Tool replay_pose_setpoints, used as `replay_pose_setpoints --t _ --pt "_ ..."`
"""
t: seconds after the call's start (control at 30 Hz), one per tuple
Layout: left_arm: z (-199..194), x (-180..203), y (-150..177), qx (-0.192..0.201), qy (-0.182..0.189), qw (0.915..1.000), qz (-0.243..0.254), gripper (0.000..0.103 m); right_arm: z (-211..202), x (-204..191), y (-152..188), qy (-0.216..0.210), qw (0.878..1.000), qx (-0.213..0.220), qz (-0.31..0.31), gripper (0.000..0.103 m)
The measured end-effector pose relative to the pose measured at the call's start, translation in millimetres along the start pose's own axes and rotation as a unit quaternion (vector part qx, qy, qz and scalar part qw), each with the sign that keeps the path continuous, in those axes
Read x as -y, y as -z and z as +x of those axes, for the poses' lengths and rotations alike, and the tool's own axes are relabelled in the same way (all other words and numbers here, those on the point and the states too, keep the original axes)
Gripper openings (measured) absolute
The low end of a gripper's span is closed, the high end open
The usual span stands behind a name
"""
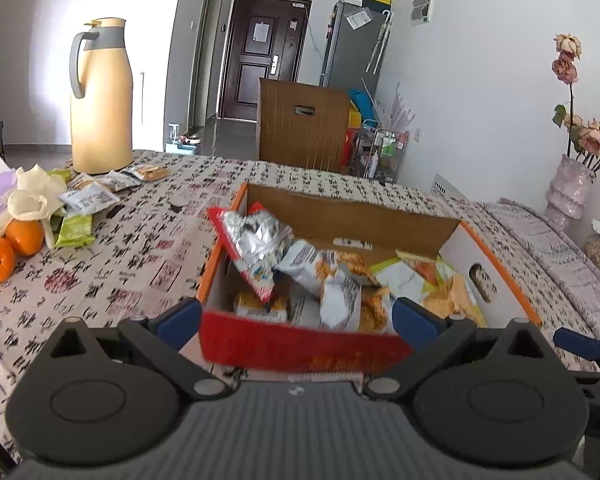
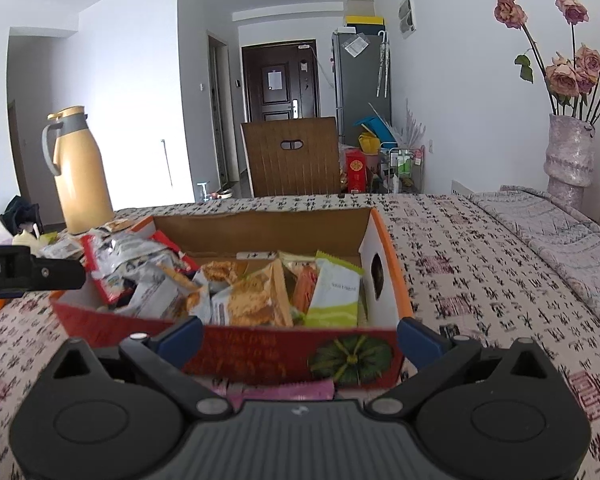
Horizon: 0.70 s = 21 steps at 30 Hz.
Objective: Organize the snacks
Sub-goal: 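Open both grippers to drop the packets into the box, then move both tools back toward the pink packets beside the box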
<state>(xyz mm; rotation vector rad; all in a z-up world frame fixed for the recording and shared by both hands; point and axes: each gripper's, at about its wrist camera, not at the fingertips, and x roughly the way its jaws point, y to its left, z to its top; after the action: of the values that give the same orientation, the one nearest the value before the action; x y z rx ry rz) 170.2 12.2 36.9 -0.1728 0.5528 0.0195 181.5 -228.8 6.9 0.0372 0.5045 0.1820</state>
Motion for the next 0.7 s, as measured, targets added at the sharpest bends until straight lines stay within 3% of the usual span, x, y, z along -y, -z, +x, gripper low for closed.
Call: replay_pose_setpoints --t 0.47,0.7 --pt "-19 -21 61 -0.043 -0.002 0.9985 0.034 0.103 -20 7 46 0.0 0.998 -0.055 -0.01 0.103" --pt "-13 -35 73 -0.056 -0.006 0.9982 0.022 0.103 -14 7 50 0.003 0.997 -0.077 -0.016 0.103"
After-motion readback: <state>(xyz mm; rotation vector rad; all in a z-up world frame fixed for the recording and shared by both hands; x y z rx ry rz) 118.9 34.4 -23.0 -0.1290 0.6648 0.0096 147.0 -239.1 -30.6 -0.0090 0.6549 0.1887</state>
